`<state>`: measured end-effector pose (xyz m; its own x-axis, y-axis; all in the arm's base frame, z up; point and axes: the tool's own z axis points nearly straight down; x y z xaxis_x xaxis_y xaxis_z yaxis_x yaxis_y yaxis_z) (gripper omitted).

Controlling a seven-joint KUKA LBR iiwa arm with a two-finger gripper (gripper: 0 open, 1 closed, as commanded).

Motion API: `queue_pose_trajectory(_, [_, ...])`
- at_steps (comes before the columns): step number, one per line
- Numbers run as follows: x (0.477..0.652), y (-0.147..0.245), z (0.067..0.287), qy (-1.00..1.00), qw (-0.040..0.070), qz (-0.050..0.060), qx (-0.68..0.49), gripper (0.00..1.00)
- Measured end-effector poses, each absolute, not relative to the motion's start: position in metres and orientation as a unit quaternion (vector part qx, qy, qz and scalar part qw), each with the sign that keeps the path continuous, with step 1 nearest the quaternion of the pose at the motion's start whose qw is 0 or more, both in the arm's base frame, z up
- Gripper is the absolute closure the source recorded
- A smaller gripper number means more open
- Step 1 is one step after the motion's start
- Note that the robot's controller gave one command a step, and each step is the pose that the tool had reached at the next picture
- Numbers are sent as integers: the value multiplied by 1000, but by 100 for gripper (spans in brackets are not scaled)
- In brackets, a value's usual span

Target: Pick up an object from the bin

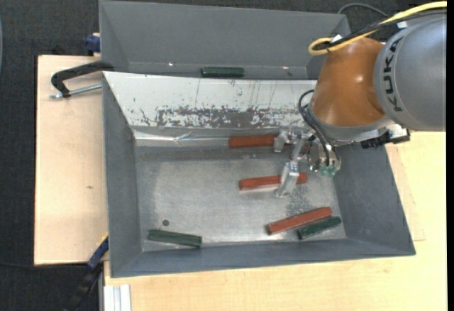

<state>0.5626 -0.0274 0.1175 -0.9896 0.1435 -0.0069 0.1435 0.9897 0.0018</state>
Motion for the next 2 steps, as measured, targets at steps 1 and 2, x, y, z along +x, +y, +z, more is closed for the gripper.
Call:
queue_pose_trajectory(1, [557, -29, 69, 997, 0, 1, 80, 0])
queue_pose_trajectory(2, [565, -29, 71, 989, 2, 1, 149, 100])
